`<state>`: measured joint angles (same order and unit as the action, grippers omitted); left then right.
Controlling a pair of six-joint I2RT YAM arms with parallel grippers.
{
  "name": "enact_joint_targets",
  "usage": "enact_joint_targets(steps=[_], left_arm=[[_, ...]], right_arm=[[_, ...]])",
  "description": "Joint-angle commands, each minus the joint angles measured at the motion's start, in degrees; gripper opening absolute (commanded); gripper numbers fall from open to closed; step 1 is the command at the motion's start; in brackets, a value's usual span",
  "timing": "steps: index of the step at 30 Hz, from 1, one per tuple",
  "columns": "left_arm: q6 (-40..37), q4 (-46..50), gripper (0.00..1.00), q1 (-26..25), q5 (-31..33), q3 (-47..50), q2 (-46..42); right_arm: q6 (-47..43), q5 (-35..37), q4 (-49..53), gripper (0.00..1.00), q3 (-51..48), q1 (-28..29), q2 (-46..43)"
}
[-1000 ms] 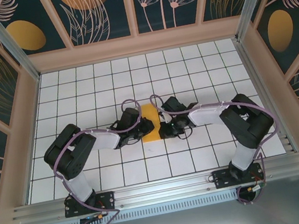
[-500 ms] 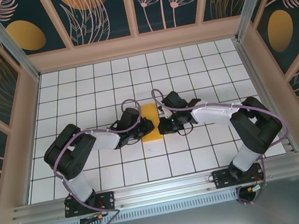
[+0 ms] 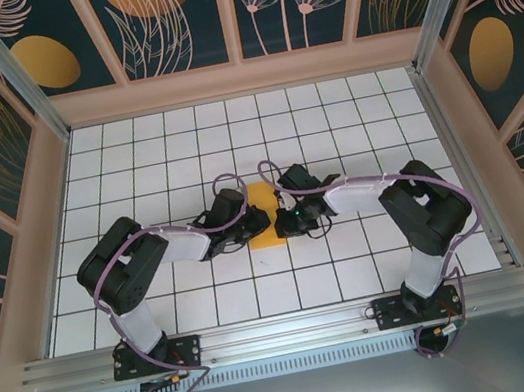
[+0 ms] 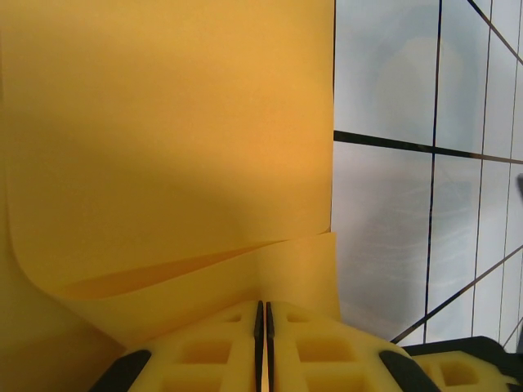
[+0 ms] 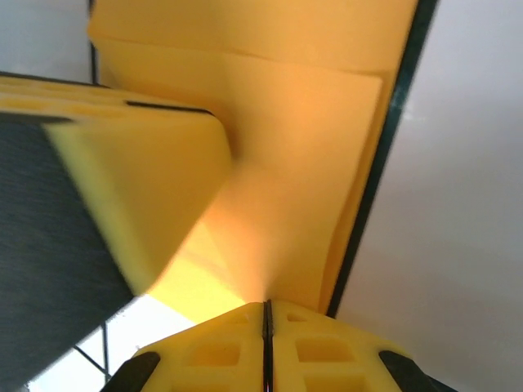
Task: Fold a paper plane with a square sheet of paper (pick it up from the middle)
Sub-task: Fold the triangle a second time at the center of the table.
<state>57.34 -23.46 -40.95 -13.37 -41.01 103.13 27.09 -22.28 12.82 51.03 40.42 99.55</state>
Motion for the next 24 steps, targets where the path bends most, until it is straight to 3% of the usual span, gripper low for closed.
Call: enact_joint_targets(steps=[1,24], left_arm=[[0.2,6.9,0.15,0.1,4.2,0.8,1.2],[-6.5,10.2,0.18,4.6,7.2,-1.3,-0.5]], right_arm=[[-1.0,1.1,1.0,0.12,-2.4,-0.5,1.4],[-2.0,3.9,3.2,0.11,-6.6,-1.5,3.4]])
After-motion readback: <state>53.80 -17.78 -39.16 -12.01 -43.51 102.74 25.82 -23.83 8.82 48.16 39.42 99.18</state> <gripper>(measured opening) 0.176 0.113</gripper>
